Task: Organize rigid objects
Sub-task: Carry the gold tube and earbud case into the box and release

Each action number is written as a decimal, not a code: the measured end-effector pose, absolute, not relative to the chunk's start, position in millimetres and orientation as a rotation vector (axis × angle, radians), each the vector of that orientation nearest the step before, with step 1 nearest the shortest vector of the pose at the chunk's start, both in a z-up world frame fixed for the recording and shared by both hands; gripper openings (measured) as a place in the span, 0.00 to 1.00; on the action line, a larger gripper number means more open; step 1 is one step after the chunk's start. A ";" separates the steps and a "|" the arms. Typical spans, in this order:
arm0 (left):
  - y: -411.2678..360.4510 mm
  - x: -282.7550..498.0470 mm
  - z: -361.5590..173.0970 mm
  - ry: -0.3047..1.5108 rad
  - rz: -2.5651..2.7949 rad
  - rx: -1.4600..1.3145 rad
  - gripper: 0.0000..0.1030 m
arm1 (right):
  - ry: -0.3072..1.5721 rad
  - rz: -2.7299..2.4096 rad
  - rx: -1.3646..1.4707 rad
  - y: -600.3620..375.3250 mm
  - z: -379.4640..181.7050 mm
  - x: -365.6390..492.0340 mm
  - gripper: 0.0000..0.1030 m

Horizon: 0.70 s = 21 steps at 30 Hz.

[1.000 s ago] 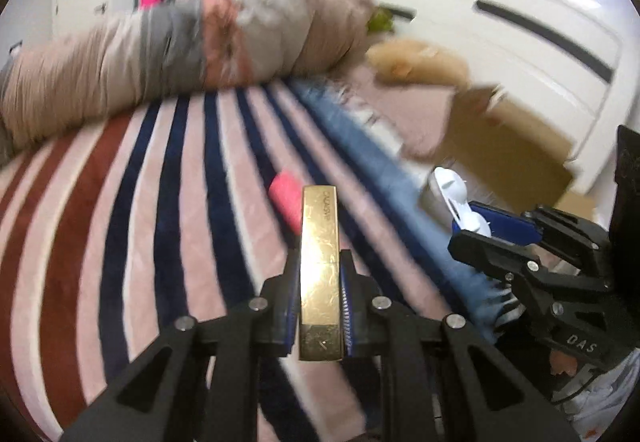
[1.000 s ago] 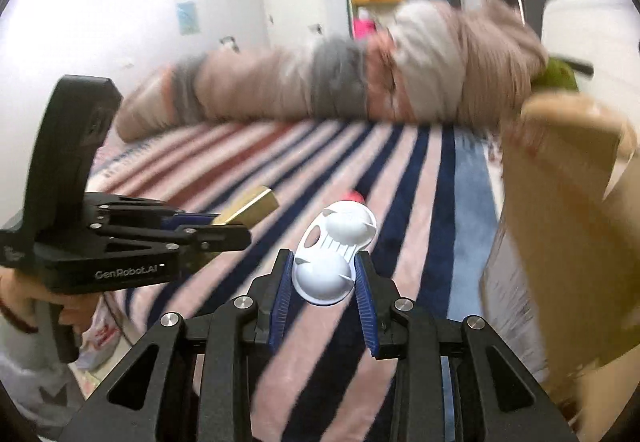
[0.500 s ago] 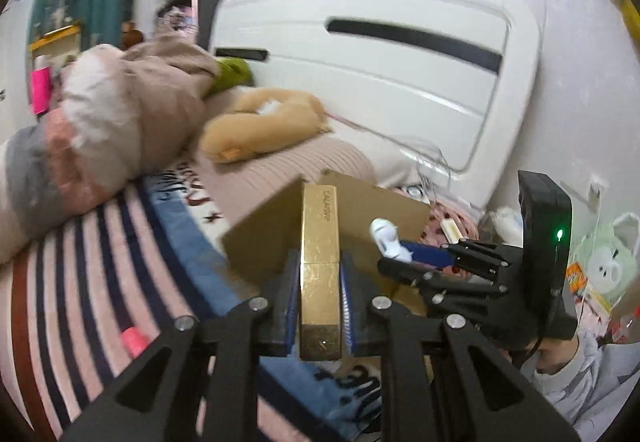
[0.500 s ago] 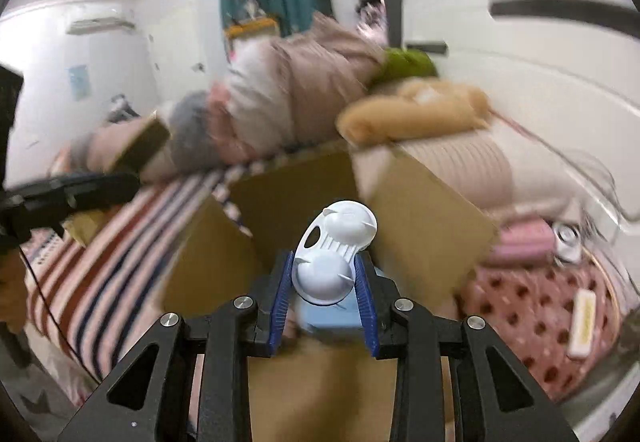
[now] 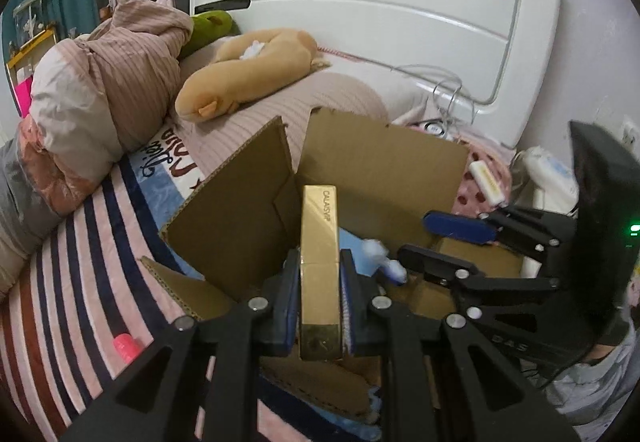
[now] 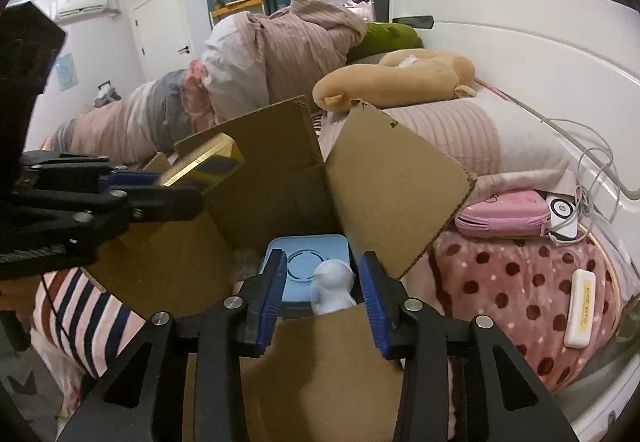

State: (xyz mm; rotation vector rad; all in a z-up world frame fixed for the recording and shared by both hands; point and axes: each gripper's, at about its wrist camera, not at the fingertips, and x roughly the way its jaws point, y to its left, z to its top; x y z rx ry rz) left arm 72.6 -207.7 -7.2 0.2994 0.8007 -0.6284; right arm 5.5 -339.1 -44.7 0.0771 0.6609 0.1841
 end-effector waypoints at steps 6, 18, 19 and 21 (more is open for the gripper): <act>-210.0 74.5 -17.9 0.823 -0.606 0.321 0.15 | 0.658 0.203 0.089 -339.2 -45.7 5.7 0.36; -180.7 65.0 4.7 0.766 -0.611 0.224 0.37 | 0.660 0.222 0.056 -327.1 -38.5 5.1 0.38; -175.5 63.0 8.2 0.757 -0.615 0.210 0.41 | 0.654 0.225 0.052 -324.3 -35.9 4.0 0.38; -160.6 57.5 17.1 0.733 -0.614 0.170 0.47 | 0.629 0.234 0.038 -316.2 -27.3 0.2 0.38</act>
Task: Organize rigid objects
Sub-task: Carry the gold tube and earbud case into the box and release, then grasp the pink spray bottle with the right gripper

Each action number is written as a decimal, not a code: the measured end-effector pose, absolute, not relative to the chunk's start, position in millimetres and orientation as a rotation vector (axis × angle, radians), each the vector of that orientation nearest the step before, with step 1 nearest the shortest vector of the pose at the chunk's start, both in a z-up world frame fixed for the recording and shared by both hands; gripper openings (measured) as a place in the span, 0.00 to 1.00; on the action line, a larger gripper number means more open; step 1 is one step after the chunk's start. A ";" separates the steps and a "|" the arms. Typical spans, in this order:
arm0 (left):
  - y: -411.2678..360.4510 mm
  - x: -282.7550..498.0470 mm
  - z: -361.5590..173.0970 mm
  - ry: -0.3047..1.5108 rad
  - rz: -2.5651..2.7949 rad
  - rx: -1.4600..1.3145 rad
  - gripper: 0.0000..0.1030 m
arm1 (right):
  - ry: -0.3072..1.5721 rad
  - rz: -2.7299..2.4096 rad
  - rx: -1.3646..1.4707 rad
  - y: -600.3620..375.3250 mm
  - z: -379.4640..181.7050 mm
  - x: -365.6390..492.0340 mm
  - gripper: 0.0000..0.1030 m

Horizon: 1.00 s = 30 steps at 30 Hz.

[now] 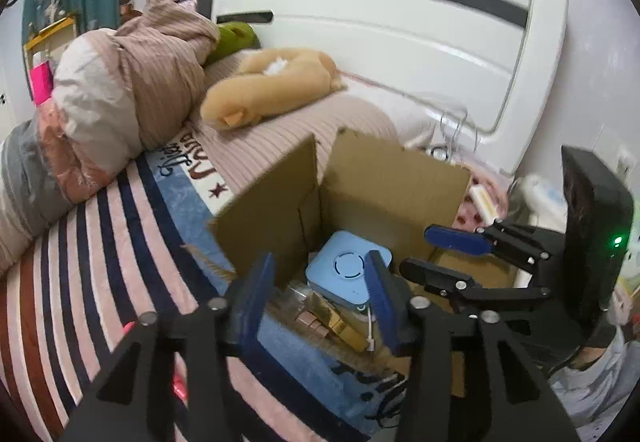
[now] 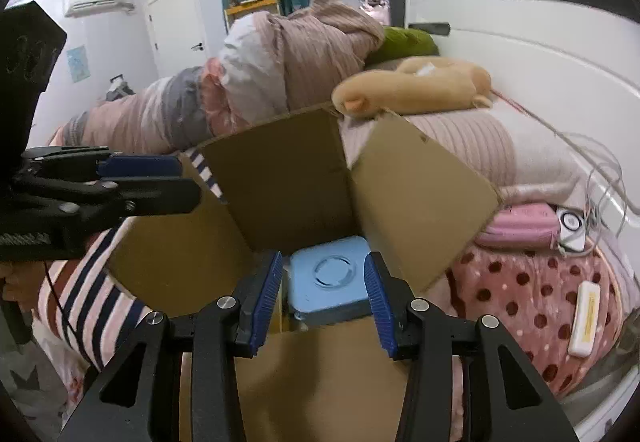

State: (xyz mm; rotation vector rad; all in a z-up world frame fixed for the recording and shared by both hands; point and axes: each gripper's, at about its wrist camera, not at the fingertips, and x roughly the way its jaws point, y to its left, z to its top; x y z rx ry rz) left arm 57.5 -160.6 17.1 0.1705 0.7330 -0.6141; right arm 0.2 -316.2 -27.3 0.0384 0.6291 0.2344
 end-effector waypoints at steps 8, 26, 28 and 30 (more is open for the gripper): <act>-64.9 41.4 40.0 0.627 -0.462 0.062 0.60 | 0.534 0.374 -0.011 -259.1 15.5 -12.6 0.38; 106.0 40.7 -70.5 0.745 -0.174 -0.105 0.64 | 0.897 0.629 -0.080 -80.3 -93.9 65.4 0.38; 106.4 42.3 -80.5 0.759 -0.185 -0.118 0.64 | 0.924 0.600 -0.059 -75.6 -115.9 85.3 0.38; 106.4 44.6 -89.8 0.770 -0.193 -0.132 0.64 | 0.962 0.570 -0.051 -71.7 -136.9 104.4 0.38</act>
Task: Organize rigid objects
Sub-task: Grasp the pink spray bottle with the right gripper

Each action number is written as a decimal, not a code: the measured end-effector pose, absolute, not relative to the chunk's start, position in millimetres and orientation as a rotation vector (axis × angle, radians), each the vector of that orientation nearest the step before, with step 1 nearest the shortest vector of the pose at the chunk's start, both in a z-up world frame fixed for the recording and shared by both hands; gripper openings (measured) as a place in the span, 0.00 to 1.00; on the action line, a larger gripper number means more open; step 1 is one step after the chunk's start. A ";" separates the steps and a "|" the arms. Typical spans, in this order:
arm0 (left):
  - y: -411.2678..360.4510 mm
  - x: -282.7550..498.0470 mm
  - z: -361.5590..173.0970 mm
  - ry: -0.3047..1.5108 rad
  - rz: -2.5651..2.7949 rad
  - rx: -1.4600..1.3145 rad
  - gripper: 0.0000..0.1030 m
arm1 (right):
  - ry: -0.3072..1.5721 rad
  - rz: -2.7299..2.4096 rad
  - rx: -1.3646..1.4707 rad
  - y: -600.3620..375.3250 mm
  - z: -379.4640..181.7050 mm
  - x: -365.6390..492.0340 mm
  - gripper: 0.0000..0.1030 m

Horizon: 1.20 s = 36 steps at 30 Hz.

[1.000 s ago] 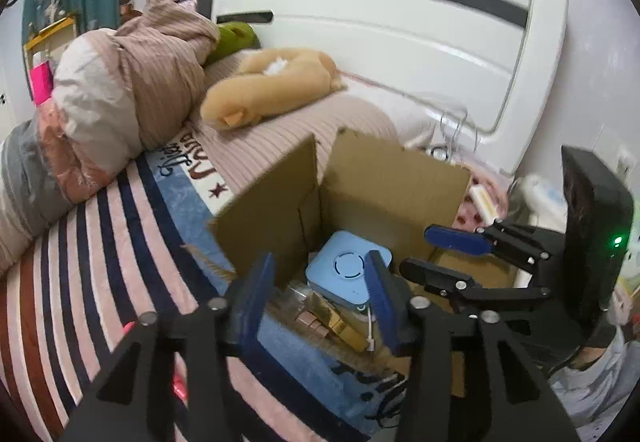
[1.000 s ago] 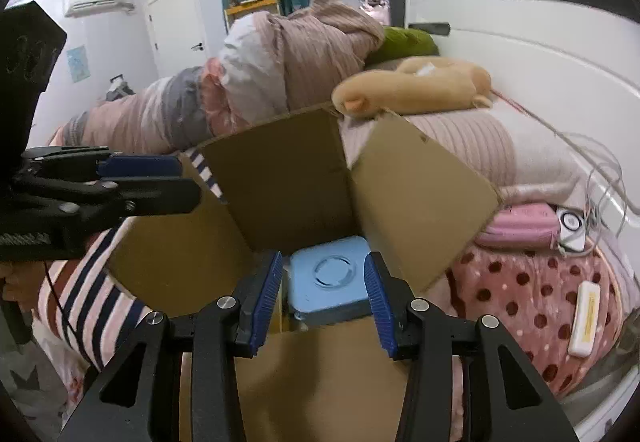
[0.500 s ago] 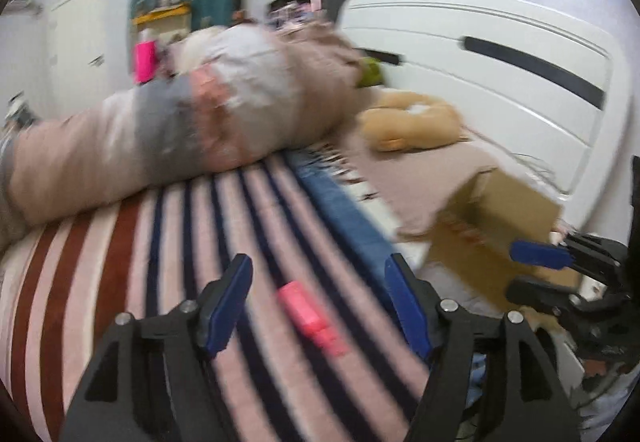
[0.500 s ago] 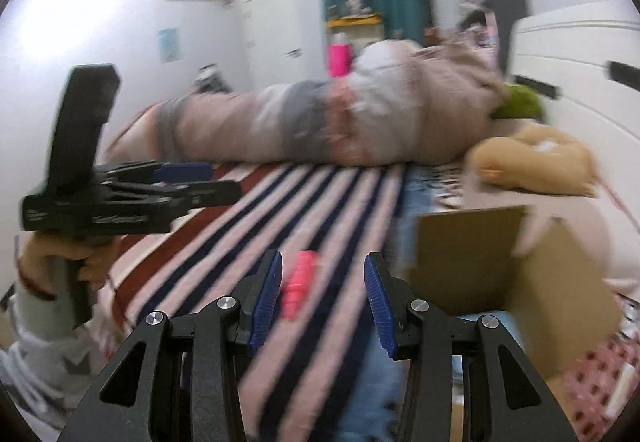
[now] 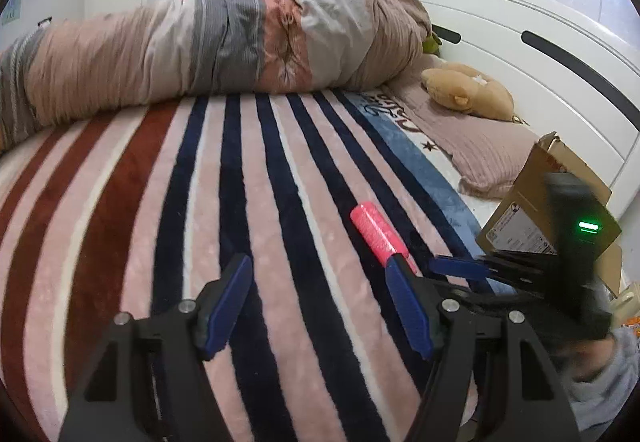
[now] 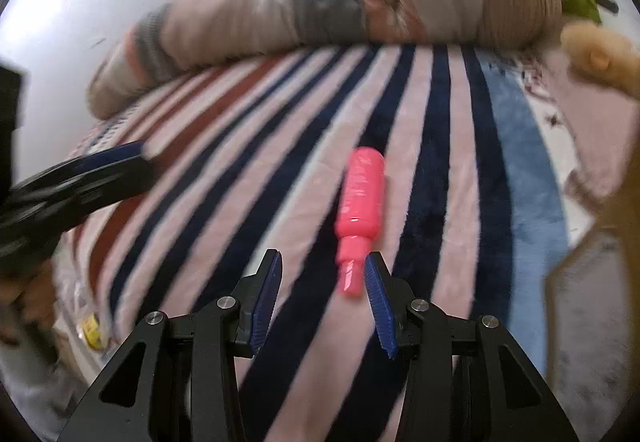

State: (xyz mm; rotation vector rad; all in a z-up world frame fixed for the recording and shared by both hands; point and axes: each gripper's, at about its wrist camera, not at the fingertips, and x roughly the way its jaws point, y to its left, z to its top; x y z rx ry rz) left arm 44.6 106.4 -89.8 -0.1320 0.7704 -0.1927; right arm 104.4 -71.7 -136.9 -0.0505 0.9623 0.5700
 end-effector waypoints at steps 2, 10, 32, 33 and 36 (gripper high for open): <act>107.2 49.4 -97.6 0.786 -0.195 -0.148 0.64 | 0.970 0.559 -0.029 -69.8 -149.7 120.3 0.38; 111.6 63.9 -113.3 0.826 -0.190 -0.182 0.64 | 0.973 0.544 -0.041 -57.8 -161.0 159.4 0.29; 46.7 40.8 -28.4 0.657 -0.627 -0.338 0.40 | 0.520 0.851 -0.022 -105.0 -27.5 24.9 0.27; 41.5 37.6 -21.3 0.641 -0.629 -0.324 0.39 | 0.505 0.848 -0.018 -108.9 -21.8 22.0 0.27; 17.4 23.2 8.6 0.571 -0.635 -0.241 0.34 | 0.458 0.834 -0.004 -130.3 -3.6 12.3 0.26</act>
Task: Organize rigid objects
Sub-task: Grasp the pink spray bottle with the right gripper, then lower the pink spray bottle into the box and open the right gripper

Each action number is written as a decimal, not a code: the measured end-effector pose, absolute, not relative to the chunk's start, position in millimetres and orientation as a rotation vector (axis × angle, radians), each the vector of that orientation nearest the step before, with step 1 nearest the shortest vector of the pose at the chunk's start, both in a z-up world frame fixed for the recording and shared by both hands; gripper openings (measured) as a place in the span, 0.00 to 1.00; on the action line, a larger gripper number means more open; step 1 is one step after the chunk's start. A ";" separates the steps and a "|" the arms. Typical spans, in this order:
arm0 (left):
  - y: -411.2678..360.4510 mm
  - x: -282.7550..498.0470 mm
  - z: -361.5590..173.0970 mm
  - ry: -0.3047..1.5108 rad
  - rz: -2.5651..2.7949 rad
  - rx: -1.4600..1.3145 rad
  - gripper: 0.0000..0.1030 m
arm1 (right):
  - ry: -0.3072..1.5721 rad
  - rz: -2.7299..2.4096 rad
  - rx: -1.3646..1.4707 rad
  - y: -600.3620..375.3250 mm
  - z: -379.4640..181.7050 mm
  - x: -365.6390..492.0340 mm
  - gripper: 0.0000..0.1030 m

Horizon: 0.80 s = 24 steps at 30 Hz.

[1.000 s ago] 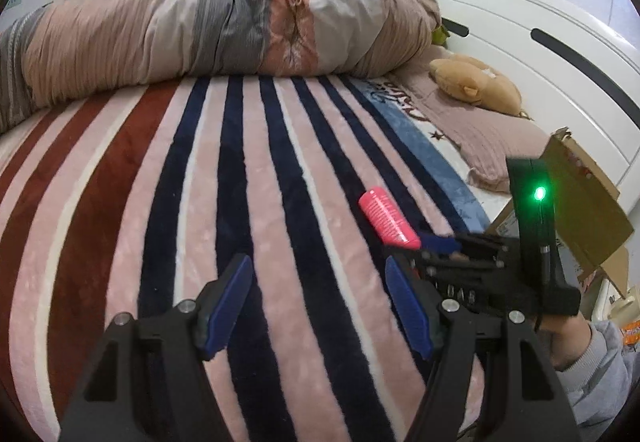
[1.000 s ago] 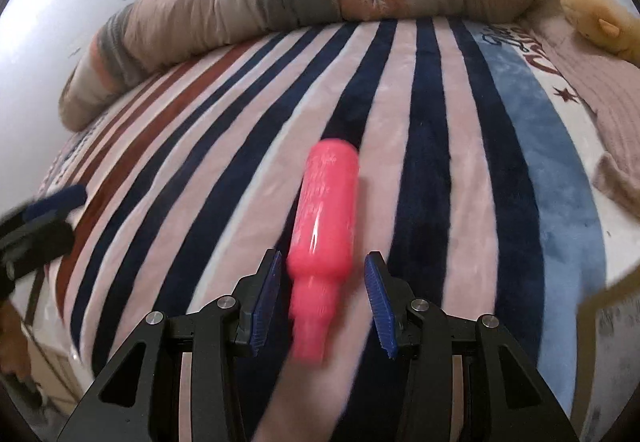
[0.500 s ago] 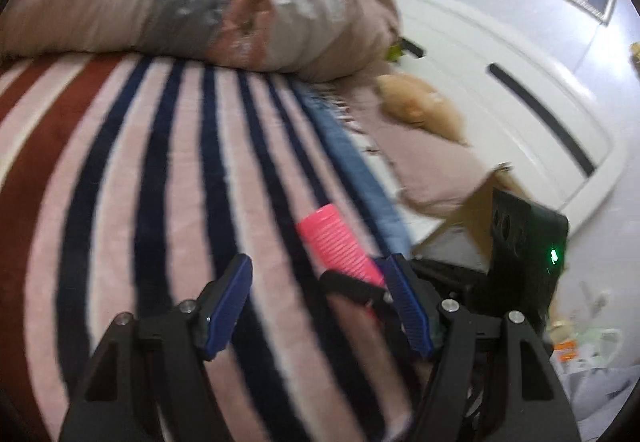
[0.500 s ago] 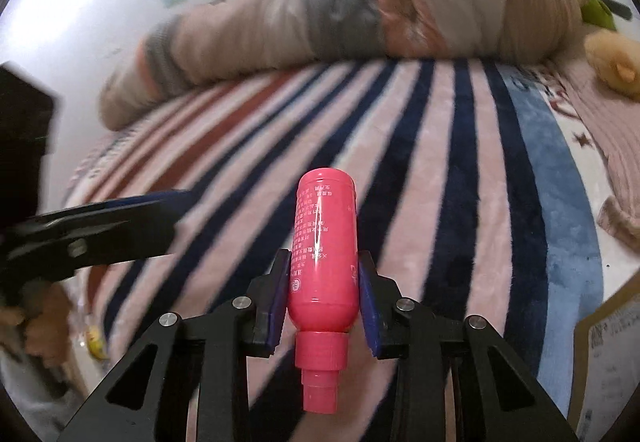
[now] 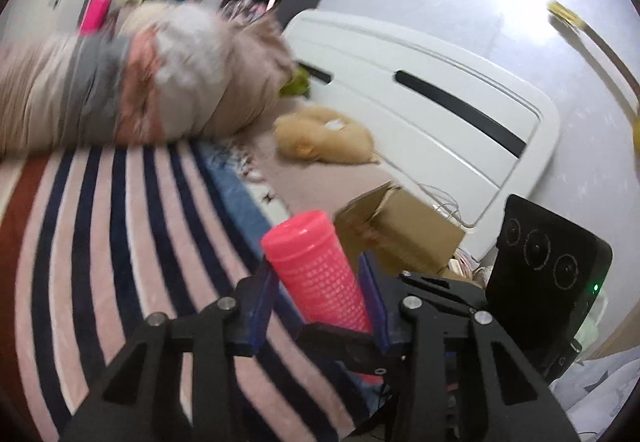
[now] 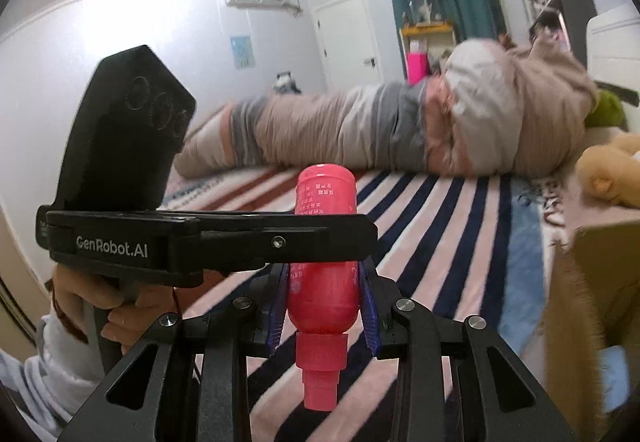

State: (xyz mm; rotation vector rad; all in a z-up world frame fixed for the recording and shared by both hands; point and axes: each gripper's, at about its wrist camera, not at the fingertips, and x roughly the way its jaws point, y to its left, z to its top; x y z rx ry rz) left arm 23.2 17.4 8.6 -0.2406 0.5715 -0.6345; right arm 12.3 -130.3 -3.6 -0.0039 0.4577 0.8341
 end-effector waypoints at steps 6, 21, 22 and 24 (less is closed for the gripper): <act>-39.8 11.7 64.5 0.473 -0.684 -0.112 0.30 | 0.319 0.772 0.029 -183.7 34.6 -4.9 0.26; -170.3 47.7 50.3 0.572 -0.798 0.045 0.27 | 0.367 0.569 -0.006 -283.3 11.6 12.7 0.26; -174.0 52.0 43.6 0.597 -0.794 0.051 0.27 | 0.397 0.569 -0.004 -285.0 6.5 16.0 0.26; -180.0 60.5 32.9 0.639 -0.786 0.055 0.27 | 0.451 0.565 -0.011 -285.2 -4.0 22.7 0.26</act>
